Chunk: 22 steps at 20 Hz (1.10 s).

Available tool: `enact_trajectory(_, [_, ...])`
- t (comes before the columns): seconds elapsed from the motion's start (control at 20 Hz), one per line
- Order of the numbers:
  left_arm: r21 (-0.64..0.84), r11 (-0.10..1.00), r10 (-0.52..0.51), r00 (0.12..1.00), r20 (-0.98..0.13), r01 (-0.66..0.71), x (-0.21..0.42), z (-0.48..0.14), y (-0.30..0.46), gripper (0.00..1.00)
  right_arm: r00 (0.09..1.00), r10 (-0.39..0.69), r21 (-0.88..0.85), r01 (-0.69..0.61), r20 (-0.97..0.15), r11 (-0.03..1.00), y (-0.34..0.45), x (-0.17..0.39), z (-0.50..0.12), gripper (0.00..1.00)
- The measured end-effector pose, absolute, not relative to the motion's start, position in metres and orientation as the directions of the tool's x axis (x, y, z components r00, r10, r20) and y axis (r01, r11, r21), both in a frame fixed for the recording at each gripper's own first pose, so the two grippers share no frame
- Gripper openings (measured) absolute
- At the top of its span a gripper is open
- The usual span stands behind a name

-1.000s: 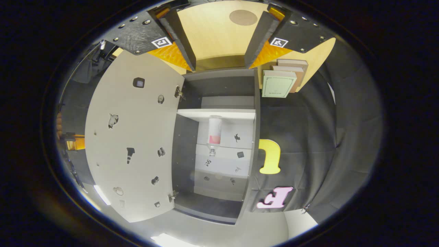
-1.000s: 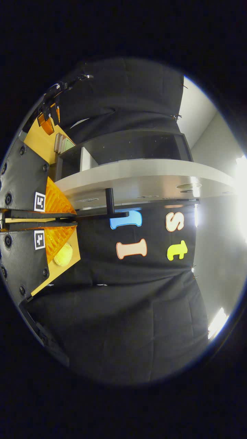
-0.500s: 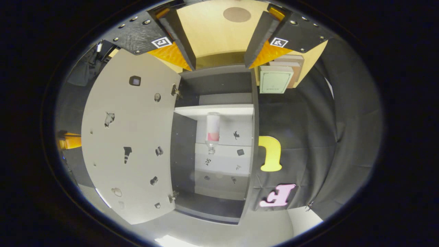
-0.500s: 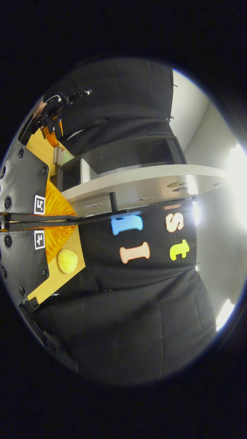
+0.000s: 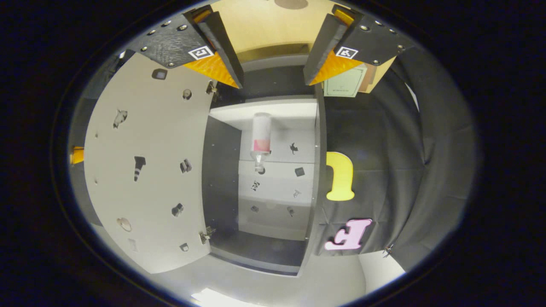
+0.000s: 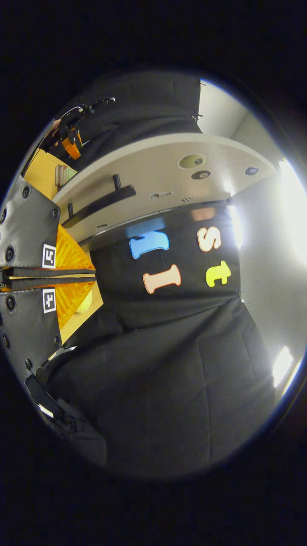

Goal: Open the cabinet door with the right hand, grasp the bottle in the cabinet with the left hand and place it on the coaster, then close the cabinet door with the right hand.

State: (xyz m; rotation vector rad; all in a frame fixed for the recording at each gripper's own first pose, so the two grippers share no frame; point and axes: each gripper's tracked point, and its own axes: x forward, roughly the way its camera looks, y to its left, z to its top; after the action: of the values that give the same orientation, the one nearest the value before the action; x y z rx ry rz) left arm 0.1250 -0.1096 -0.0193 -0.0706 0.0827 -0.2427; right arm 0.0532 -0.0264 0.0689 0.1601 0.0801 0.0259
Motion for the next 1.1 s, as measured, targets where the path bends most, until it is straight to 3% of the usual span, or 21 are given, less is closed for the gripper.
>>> enact_trajectory(0.05, [-0.086,0.968,-0.242,0.968,-0.065,0.236,0.135,-0.011,-0.109,0.85,0.996,0.021,0.163,-0.007,-0.086,0.987,-0.033,0.064,0.067,0.07])
enact_trajectory(0.1, [-0.088,0.969,-0.237,0.97,-0.055,0.231,0.144,-0.001,-0.109,0.85,0.996,0.016,0.158,-0.001,-0.091,0.987,-0.038,0.073,0.066,0.0])
enact_trajectory(0.25, [-0.081,0.972,-0.225,0.974,-0.031,0.222,0.174,0.025,-0.108,0.88,0.995,0.008,0.123,0.004,-0.101,0.992,-0.047,0.097,0.064,0.23])
enact_trajectory(0.35, [-0.071,0.973,-0.222,0.975,-0.017,0.22,0.197,0.042,-0.111,0.85,0.994,0.026,0.102,-0.016,-0.103,0.995,-0.045,0.116,0.064,0.31])
enact_trajectory(0.45, [-0.079,0.972,-0.224,0.974,-0.008,0.223,0.219,0.055,-0.117,0.88,0.992,0.061,0.093,-0.051,-0.111,0.994,-0.04,0.137,0.063,0.51])
enact_trajectory(0.6, [-0.117,0.962,-0.252,0.968,-0.013,0.248,0.254,0.065,-0.134,0.88,0.992,0.063,0.085,-0.054,-0.109,0.995,-0.045,0.164,0.062,0.95])
enact_trajectory(0.65, [-0.118,0.961,-0.254,0.967,-0.018,0.25,0.265,0.066,-0.138,0.88,0.992,0.063,0.082,-0.054,-0.111,0.995,-0.046,0.171,0.061,1.0])
enact_trajectory(0.7, [-0.117,0.961,-0.254,0.967,-0.022,0.25,0.276,0.067,-0.142,0.87,0.991,0.061,0.077,-0.053,-0.115,0.996,-0.048,0.175,0.059,0.93])
enact_trajectory(0.8, [-0.105,0.961,-0.258,0.966,-0.029,0.254,0.298,0.067,-0.151,0.87,0.991,0.05,0.063,-0.043,-0.122,0.997,-0.053,0.187,0.055,0.98])
enact_trajectory(0.9, [-0.096,0.961,-0.263,0.964,-0.045,0.258,0.319,0.062,-0.161,0.84,0.991,0.045,0.058,-0.038,-0.125,0.998,-0.058,0.195,0.053,0.93])
enact_trajectory(1.1, [-0.078,0.96,-0.275,0.959,-0.061,0.27,0.354,0.052,-0.175,0.84,0.99,0.034,0.065,-0.025,-0.136,0.998,-0.066,0.21,0.047,0.93])
